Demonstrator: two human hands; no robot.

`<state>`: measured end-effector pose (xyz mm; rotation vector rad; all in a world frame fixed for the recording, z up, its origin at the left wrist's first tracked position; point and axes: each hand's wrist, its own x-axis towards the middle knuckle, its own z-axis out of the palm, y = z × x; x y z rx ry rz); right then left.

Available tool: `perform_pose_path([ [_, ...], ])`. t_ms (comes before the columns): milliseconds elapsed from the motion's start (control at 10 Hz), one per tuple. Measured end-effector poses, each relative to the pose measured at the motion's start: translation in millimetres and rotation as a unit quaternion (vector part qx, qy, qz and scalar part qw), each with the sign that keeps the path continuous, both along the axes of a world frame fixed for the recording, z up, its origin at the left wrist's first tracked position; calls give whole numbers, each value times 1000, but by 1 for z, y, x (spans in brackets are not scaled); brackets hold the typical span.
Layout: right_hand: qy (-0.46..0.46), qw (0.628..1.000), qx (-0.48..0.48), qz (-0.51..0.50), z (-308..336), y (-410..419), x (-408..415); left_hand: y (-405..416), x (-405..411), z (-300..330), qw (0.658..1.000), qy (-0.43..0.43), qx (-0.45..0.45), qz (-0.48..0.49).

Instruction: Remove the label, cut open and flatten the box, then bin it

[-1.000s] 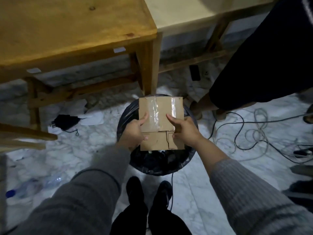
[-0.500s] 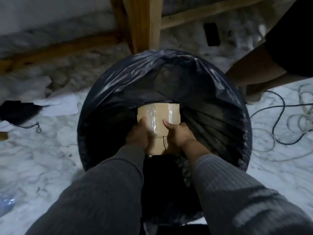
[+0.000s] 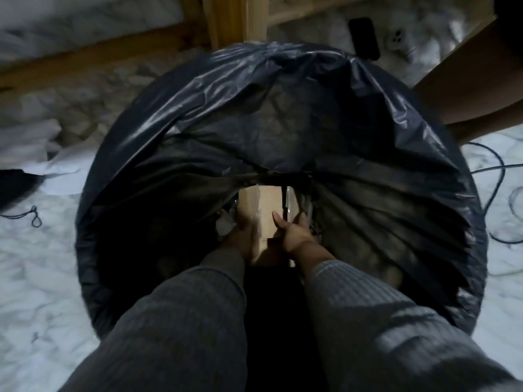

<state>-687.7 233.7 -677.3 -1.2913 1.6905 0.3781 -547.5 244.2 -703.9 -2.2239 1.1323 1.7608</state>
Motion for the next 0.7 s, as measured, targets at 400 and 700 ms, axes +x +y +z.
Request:
perform_pose_path([
  [400, -20, 1000, -14, -7, 308, -7, 17, -8, 24, 295, 963, -78, -102, -237],
  [700, -73, 988, -100, 88, 530, 18, 29, 6, 48, 526, 962, 2, -187, -199],
])
